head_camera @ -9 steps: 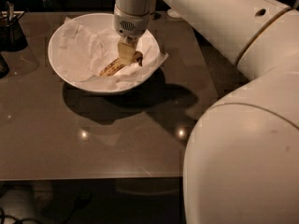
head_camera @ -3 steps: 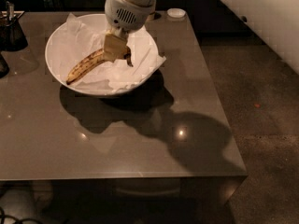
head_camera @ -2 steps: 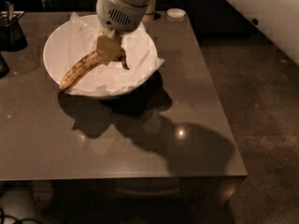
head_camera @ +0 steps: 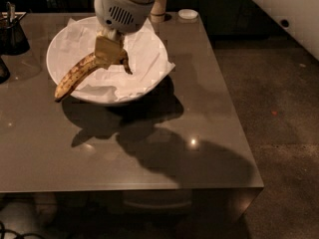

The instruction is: Pick banana from white bowl

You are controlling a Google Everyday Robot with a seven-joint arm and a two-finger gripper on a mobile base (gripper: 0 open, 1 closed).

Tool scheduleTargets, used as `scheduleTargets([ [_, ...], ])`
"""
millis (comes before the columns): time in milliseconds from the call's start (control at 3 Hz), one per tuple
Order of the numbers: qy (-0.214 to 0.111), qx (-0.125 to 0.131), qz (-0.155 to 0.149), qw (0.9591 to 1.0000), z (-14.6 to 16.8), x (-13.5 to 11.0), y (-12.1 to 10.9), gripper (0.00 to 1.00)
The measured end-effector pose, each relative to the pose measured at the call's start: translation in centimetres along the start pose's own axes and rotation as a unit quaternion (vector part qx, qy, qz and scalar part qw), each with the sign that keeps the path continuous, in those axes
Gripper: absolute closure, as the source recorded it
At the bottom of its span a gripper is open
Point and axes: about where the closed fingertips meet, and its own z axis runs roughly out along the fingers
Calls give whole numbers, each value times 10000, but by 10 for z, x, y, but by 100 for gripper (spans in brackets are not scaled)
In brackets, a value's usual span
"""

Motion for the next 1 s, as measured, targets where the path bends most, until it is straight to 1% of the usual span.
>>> scheduleTargets([
  [333,-101,24,-23,9999,-8,-14,13,100],
  [667,-132,46,1,9999,-16,-29,30,100],
  [1000,-259,24,23,9997,-21,-39,55,100],
])
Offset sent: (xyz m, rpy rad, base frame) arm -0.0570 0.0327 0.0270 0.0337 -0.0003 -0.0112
